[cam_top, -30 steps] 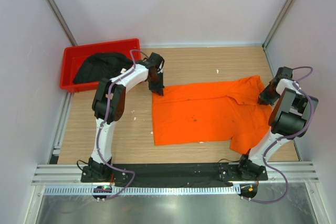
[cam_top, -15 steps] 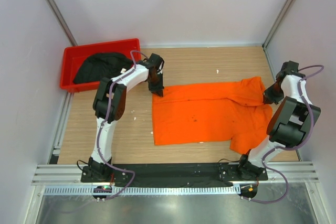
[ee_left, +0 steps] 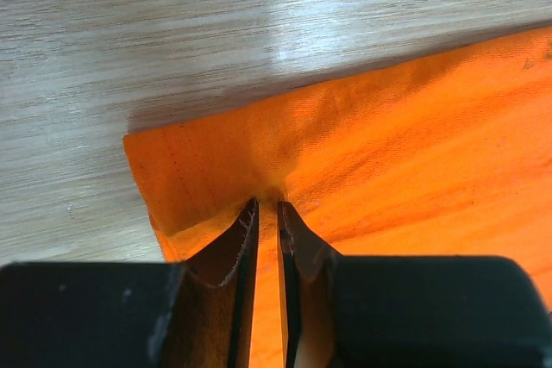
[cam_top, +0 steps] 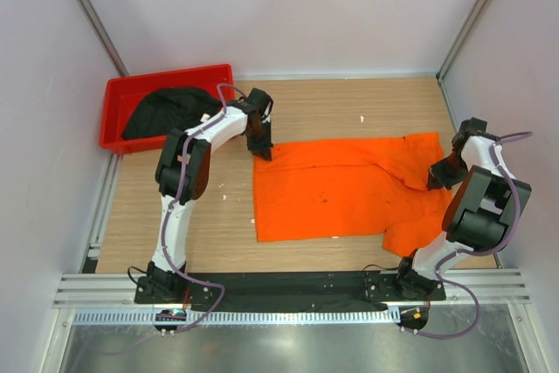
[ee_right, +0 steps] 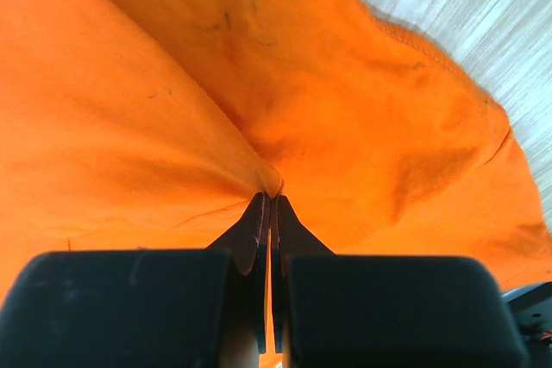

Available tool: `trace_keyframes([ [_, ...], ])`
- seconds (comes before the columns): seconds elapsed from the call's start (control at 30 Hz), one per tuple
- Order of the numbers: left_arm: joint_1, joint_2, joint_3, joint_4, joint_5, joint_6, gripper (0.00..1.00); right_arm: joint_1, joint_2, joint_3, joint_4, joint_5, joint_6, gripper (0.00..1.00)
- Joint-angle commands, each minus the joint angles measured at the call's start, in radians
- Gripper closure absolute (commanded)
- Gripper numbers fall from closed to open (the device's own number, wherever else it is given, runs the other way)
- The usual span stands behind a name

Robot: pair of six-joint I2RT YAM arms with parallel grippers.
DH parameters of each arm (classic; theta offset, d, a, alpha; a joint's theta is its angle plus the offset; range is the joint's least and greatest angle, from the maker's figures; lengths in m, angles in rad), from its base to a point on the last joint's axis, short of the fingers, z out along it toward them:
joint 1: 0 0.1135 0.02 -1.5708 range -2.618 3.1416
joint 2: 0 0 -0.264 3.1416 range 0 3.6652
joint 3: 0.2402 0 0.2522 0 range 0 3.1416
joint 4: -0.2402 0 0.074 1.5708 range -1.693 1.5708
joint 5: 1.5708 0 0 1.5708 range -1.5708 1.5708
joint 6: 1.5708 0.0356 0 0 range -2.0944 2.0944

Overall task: Fold and stack the t-shirts
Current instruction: Fold the tshirt

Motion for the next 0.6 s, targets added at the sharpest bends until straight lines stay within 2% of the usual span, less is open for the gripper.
trace_keyframes([
  [0.0, 0.013, 0.029, 0.022, -0.010, -0.009, 0.023, 0.85, 0.002, -0.027, -0.014, 0.014, 0.017, 0.036, 0.99],
  [0.23, 0.020, 0.033, 0.024, -0.013, -0.009, 0.025, 0.85, 0.000, -0.007, -0.022, 0.023, 0.038, 0.046, 0.99],
  [0.33, 0.020, 0.032, 0.027, -0.016, -0.008, 0.025, 0.84, -0.010, -0.016, -0.035, 0.035, -0.018, 0.075, 0.96],
  [0.43, 0.020, 0.029, 0.031, -0.020, -0.002, 0.025, 0.85, -0.013, -0.022, -0.037, 0.037, -0.015, 0.076, 0.81],
  [0.47, 0.020, 0.021, 0.033, -0.026, -0.002, 0.025, 0.85, -0.013, -0.018, 0.006, 0.028, 0.005, 0.050, 0.72],
  [0.57, 0.020, -0.002, 0.045, -0.045, 0.001, 0.020, 0.84, -0.013, 0.002, 0.125, -0.005, 0.055, 0.016, 0.63],
])
